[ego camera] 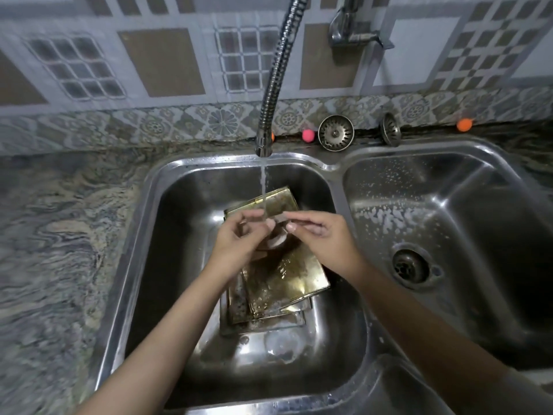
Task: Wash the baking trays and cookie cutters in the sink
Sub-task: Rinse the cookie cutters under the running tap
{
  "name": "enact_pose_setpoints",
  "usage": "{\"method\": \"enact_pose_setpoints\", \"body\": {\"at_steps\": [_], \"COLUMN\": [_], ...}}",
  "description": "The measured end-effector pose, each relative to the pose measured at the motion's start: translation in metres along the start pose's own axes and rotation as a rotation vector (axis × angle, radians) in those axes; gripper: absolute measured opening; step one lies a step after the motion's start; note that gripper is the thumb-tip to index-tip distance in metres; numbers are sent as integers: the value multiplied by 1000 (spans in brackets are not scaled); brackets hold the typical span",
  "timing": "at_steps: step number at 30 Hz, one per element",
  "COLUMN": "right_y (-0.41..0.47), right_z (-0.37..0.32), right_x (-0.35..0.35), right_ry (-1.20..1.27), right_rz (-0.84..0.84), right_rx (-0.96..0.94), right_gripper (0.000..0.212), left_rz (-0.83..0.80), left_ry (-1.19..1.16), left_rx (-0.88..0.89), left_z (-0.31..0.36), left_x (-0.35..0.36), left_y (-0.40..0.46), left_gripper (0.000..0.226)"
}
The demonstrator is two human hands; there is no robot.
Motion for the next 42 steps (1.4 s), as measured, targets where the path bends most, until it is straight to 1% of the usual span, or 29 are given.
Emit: {"method": "enact_pose_setpoints", "body": {"at_steps": [5, 10, 15, 20, 22, 30, 42], "right_y": [23, 37, 47, 49, 49, 49, 50], "right_z": [-4, -2, -4, -4, -2, -5, -11], "right_x": [5, 8, 10, 12, 12, 9, -6], "right_ry": [24, 41, 15, -34, -42, -82, -64], "right_rz": [10, 41, 45, 76, 88, 105, 138], "right_rx": [-26, -23, -37, -55, -66, -87, -99], "right_gripper": [31, 26, 26, 25, 27, 19, 18], "left_rz": [91, 125, 103, 89, 103, 114, 89], "left_ry": [36, 46, 106, 101, 86, 1, -80], "left_rx": [68, 57, 79, 24, 19, 62, 61], "left_z": [16, 30, 43, 41, 39, 37, 44], "left_x": [-2, -4, -7, -9, -10, -6, 6], "left_y": [13, 27, 37, 38, 38, 36, 36], "left_gripper": [16, 20, 22, 20, 20, 24, 16]}}
Point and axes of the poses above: each hand's wrist, its own y-axis towards the middle knuckle, its own x-axis out of the palm, z = x × y, the point moved 4 cm from there along y, towards the middle knuckle, and after that the axes turned 2 degrees about x, right-handed, at the moved point
